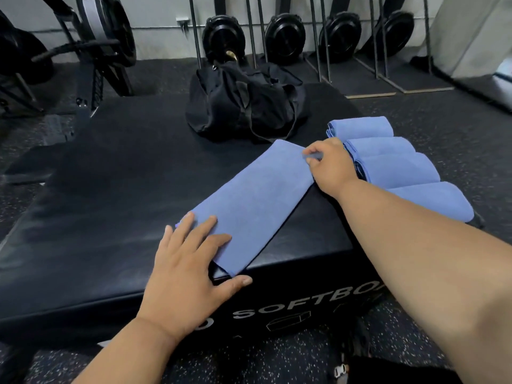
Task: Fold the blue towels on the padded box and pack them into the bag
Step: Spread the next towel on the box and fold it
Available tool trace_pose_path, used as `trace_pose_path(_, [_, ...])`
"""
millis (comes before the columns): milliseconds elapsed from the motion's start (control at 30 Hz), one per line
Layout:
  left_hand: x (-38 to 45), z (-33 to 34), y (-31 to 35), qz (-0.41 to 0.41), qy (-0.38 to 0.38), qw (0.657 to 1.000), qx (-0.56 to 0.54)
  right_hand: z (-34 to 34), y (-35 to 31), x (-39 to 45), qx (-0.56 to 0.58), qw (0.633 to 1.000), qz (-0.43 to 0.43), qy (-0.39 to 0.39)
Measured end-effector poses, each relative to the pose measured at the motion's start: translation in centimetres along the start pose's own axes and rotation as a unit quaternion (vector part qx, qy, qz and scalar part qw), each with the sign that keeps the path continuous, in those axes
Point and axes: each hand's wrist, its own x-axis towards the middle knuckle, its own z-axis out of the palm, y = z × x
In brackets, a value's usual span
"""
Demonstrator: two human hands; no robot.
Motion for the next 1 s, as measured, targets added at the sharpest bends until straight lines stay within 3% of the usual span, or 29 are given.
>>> trace_pose_path(167, [0.5,0.2,-0.4,0.064,0.010,0.997,-0.039,0.4,-0.5,-1.3,-0.042,0.998,-0.034,0.024])
trace_pose_path(333, [0.4,0.3,-0.6,0.075,0.017,0.993,-0.088,0.9,-2.0,-5.2,-0.149,0.979,-0.117,-0.074])
trace_pose_path(500, [-0.3,0.5,-0.3,0.081,0.030,0.992,-0.096,1.2,-3.0,-9.5,-0.168,0.957,-0.195,-0.137])
trace_pose_path(667, [-0.5,0.5,1.1,0.107,0.079,0.987,-0.087,0.6,-4.4,-14.6,-0.180,0.943,-0.208,-0.187])
trace_pose_path(833, [-1.7,-0.5,5.0,0.097,0.066,0.989,-0.090,0.3,-4.1,-19.9,-0.146,0.948,-0.225,-0.169])
trace_pose_path(1000, [-3.0,-1.2,8.6,0.127,0.048,0.986,-0.101,0.1,-2.3,-23.1,-0.040,0.973,-0.208,-0.093])
